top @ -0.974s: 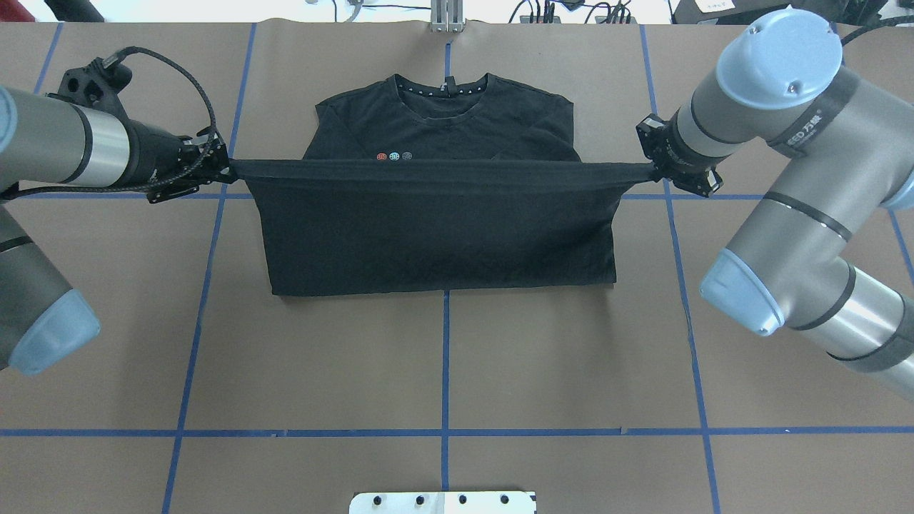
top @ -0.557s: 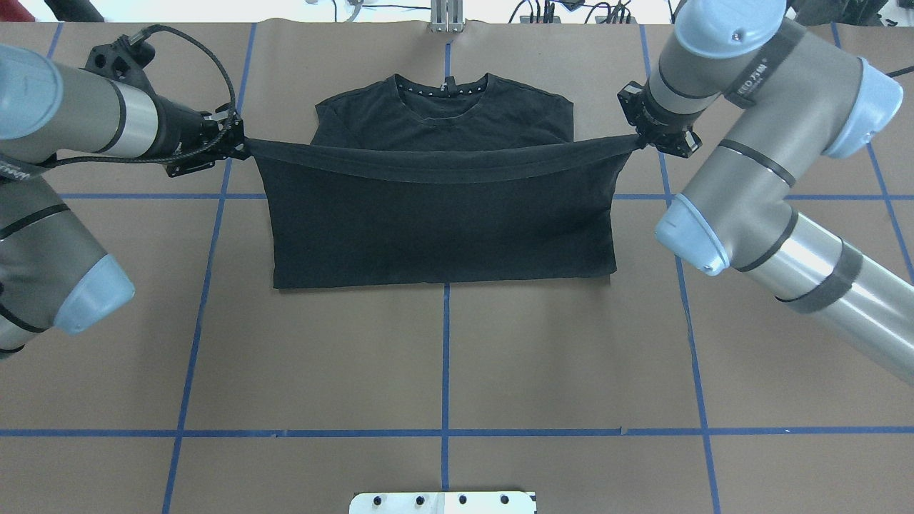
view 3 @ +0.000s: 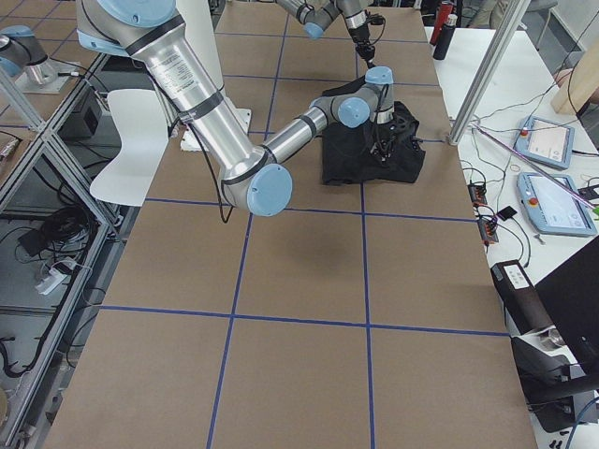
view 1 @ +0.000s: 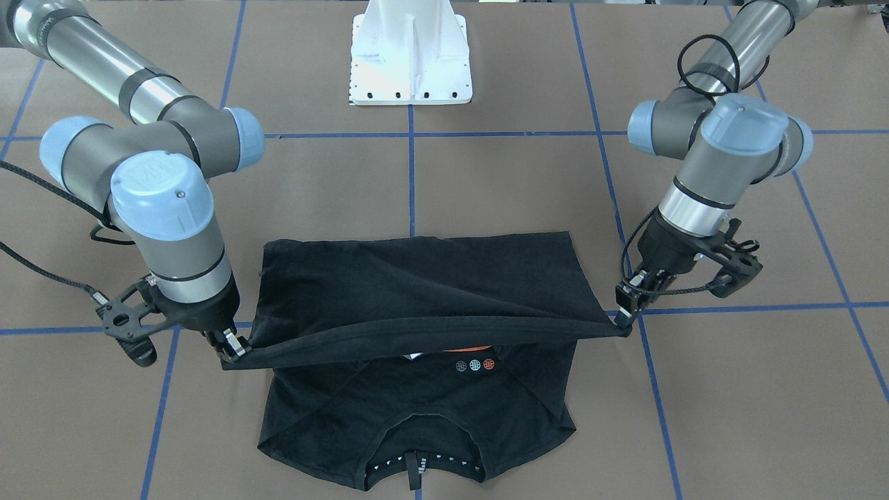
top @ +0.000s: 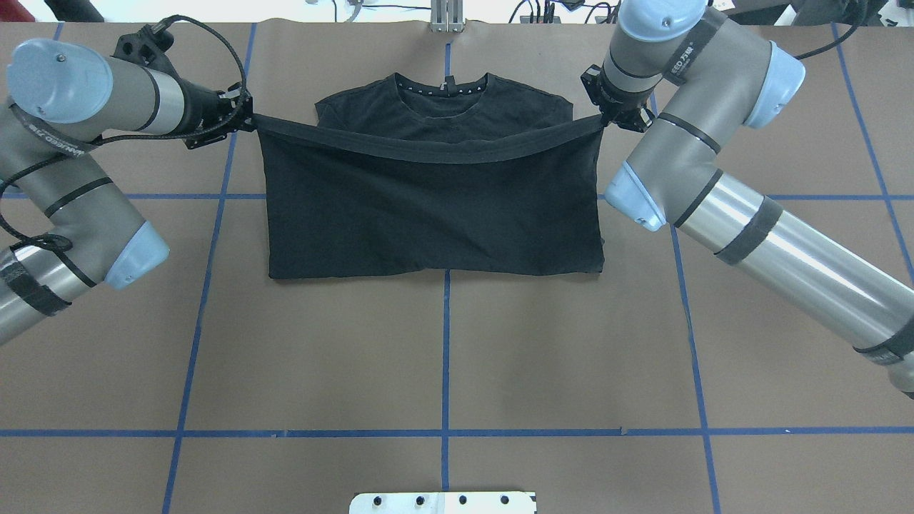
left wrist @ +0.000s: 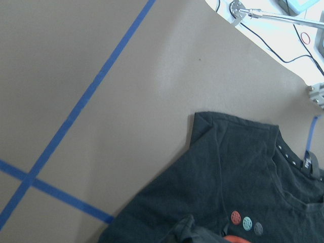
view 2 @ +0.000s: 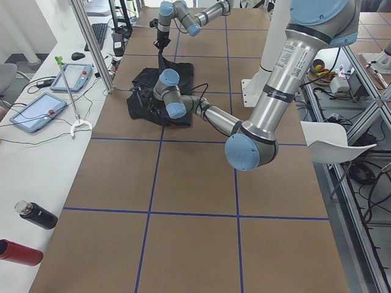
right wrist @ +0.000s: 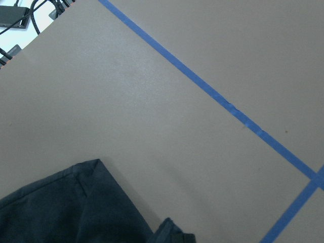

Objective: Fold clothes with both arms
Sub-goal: 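Lay the hem down near the collar and open both grippers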

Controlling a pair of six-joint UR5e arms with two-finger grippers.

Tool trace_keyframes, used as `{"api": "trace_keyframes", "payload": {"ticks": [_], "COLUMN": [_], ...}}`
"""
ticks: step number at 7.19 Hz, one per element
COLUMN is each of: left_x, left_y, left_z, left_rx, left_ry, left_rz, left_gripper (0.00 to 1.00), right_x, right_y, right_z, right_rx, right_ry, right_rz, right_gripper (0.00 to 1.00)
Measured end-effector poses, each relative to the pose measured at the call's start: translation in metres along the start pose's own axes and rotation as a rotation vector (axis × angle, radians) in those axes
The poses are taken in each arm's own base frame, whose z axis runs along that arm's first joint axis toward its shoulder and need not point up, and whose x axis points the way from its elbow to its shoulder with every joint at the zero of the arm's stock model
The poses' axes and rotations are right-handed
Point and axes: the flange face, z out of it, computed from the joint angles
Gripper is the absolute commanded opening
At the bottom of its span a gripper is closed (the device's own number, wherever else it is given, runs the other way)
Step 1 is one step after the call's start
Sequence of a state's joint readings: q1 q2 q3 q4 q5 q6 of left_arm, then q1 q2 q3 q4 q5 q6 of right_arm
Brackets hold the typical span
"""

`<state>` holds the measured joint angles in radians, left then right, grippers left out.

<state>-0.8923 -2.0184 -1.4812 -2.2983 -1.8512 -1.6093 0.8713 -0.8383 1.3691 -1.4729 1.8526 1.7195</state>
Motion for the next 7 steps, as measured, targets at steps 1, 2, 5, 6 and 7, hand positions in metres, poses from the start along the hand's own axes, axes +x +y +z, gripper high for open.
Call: {"api": "trace_keyframes", "payload": {"ticks": [1, 2, 5, 6, 7], "left_x": [-0.006, -0.011, -0.017, -0.019, -0.021], "left_y": [-0.01, -0.015, -0.021, -0.023, -0.026], "left_z": [0.012, 0.021, 0.033, 0.036, 0.041], "left_rx": [0.025, 0.037, 0.047, 0.052, 0.062], "left_ry": [-0.004, -0.005, 0.006, 0.002, -0.005], "left_rz": [0.007, 0.016, 0.025, 0.024, 0.022], "left_gripper": [0.0, 0.0, 0.0, 0.0, 0.0], "right_x": [-0.012, -0.018, -0.025, -0.03, -0.035], "right_y": [-0.001, -0.004, -0.012, -0.014, -0.015], "right_z": [0.008, 0.017, 0.04, 0.046, 0.05], "right_rx": [0.007, 0.015, 0.036, 0.047, 0.056], "right_ry": [0.004, 0.004, 0.001, 0.006, 0.007], "right_rz": [-0.001, -0.003, -0.01, -0.014, -0.016], "right_gripper": [0.0, 0.0, 0.0, 0.0, 0.0]}}
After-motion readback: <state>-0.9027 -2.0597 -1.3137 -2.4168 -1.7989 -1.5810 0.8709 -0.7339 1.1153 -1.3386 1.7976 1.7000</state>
